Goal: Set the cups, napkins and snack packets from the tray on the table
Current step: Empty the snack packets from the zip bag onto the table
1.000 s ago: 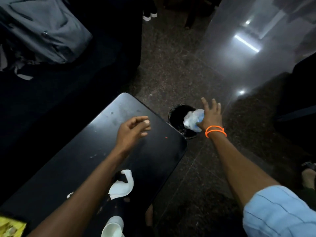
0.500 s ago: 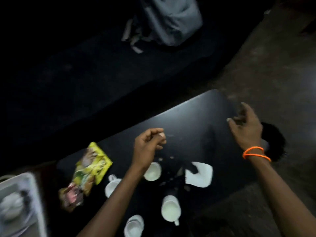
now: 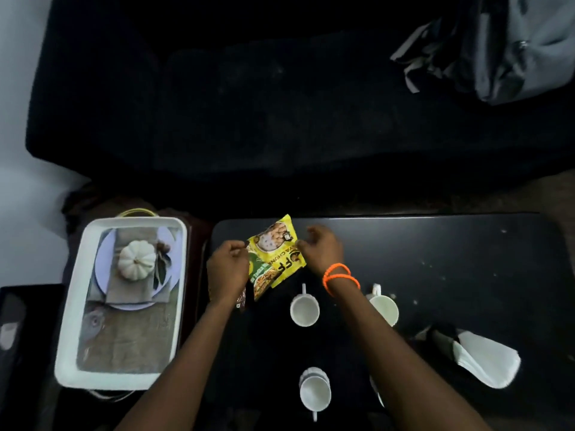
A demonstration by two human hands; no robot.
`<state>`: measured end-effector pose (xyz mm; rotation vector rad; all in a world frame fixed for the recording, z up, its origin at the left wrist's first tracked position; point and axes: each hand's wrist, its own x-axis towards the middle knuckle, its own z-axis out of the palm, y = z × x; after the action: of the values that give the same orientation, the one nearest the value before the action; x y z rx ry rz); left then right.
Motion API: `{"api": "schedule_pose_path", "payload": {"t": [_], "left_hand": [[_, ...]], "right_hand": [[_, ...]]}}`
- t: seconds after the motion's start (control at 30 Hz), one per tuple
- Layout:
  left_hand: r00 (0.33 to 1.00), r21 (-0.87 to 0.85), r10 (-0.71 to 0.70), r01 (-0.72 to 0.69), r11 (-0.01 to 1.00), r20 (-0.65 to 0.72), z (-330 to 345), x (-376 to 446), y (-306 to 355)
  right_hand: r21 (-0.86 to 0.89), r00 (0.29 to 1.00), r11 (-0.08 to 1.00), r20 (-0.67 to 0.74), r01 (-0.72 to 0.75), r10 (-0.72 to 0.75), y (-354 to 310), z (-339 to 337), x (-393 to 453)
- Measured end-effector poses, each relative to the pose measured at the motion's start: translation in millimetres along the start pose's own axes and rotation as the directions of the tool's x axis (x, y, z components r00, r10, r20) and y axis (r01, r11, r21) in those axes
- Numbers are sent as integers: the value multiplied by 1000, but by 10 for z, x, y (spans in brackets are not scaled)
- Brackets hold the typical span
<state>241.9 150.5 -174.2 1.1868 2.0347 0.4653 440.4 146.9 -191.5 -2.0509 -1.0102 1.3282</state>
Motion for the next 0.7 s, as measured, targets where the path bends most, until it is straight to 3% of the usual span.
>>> {"api": "schedule_pose_path", "payload": {"t": [0.1,0.17,0.23,0.33,0.5,0.6,0.7], "left_hand": [[969,364,103,-181,914,224,33,312,-129],[929,447,109,-270,853,354,101,472,-125],[894,415,104,-303,858,436,187,569,-147],[881,335,190,-352,874,433,297,618,-178],[783,201,360,-513,834,506,508,622,29],[712,177,419,-599,781,564,730,593,232],[624,173,444,-683,710,643,981,514,381]], "right_hand": [[-142,995,985,-1,-102,103,-14,383,261],[-139,987,977,-21,-161,160,-18,571,419],[-115,983,976,-23,-183,181,-9,711,513],[-19,986,985,-18,-169,168,30,729,563],[-21,978,985,-125,-173,169,136,155,587],[-139,970,964,-123,-224,208,252,-263,546],[-414,988,904,-147,-112,55,354,-606,489]]}}
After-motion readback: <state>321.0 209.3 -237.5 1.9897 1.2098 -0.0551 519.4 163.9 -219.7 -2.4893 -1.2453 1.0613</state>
